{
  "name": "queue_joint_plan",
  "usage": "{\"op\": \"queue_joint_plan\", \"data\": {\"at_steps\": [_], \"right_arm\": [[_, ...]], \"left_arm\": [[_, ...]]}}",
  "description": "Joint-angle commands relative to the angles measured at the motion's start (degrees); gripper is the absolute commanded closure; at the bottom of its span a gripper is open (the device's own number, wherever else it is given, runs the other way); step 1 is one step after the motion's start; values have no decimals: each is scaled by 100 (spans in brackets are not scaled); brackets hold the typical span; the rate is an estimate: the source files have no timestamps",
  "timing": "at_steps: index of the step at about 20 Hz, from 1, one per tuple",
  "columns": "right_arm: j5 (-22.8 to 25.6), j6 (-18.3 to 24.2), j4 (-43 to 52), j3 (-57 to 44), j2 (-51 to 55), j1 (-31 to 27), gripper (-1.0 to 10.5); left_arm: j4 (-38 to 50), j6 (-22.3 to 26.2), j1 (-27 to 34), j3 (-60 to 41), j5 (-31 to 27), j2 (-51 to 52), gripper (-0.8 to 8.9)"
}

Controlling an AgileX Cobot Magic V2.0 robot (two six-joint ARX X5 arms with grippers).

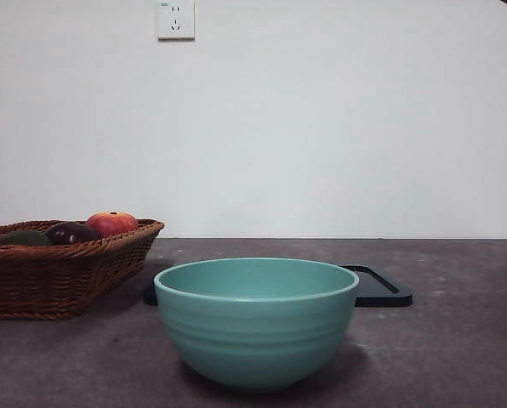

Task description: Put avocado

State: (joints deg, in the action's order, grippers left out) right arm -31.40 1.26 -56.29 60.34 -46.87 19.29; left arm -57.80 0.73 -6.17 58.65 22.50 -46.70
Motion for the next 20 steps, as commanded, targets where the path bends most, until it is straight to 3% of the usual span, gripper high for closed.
{"op": "queue_joint_plan", "data": {"at_steps": [1, 4, 7, 13, 20], "right_arm": [[-2, -22, 59, 101, -39, 26, 460], [-4, -22, 59, 101, -42, 26, 460], [-4, -22, 59, 101, -42, 26, 460], [-2, -24, 59, 101, -61, 26, 460], [-4, -31, 59, 101, -63, 24, 460]], "left_arm": [[400, -15, -9, 109, -251, -398, 266], [741, -13, -50, 109, -623, -1069, 317], [1038, -11, -129, 109, -732, -1784, 315], [1414, 28, -358, 109, -1615, -2994, 316], [1840, 26, -549, 109, -1740, -3952, 316]]}}
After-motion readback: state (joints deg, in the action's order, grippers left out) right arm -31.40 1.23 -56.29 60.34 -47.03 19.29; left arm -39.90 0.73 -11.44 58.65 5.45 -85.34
